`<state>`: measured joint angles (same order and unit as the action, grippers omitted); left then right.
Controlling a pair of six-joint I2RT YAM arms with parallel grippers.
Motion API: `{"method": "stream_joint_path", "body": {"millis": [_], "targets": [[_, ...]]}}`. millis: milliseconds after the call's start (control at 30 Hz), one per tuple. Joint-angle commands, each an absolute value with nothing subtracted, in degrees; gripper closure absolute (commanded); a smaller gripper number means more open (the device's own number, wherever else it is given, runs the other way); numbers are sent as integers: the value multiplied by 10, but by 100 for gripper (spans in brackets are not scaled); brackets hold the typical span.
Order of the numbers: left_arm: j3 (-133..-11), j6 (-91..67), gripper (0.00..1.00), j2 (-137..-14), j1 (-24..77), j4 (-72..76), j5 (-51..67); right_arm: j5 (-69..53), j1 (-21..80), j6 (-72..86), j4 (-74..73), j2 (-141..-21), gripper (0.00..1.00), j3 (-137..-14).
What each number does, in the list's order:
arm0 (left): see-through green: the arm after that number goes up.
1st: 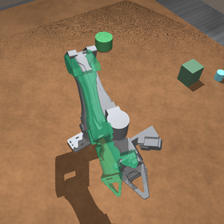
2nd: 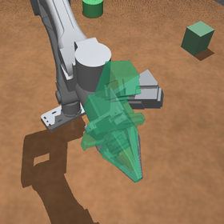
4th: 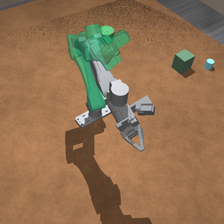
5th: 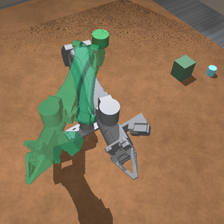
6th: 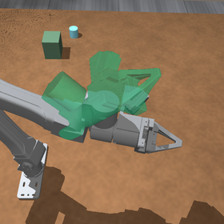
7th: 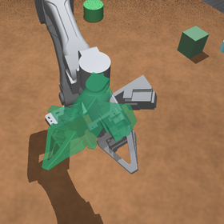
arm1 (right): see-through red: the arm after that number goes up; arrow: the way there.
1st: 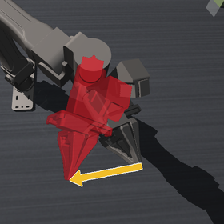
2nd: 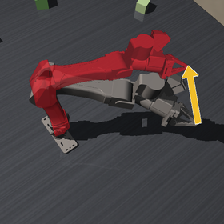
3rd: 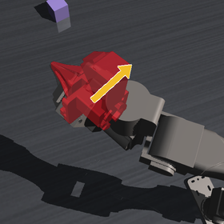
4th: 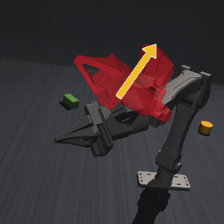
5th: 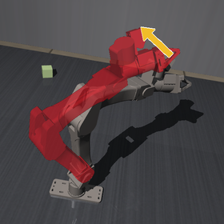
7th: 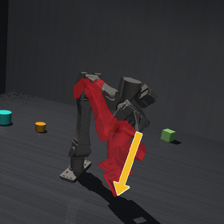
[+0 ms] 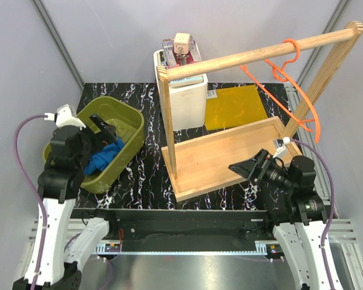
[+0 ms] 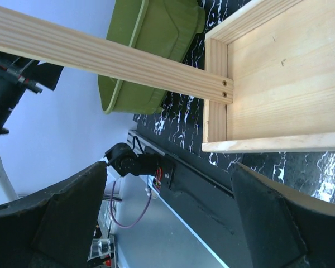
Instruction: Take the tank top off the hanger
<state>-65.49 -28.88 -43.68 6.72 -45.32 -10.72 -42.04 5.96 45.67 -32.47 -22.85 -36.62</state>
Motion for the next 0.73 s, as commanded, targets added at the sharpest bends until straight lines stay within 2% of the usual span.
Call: {"method": "stream_joint_path", "body": {"millis": [0,67,200,367,533,633,700], "targets": [[-607,-327,1,-402,112,-396,65,-430,60,492,-213,-240,0,-342],[-544,-344,1,-351,151,-348,95,-418,59,507,-193,-245,0,-320],[-398,-425,2,-245,184,-229,232,-391,59,531,-139,-258,0,-280],[-265,-454,1,-102,187,-178,274,-353,58,548,-91,-255,0,-227],[-157,-519,1,-16,187,-117,315,-311,59,584,-59,-223,0,-157],[-97,-563,1,30,187,-64,340,-329,59,625,26,-231,0,-99],[-57,-611,1,63,188,-11,366,-376,59,645,154,-248,0,-56]]}}
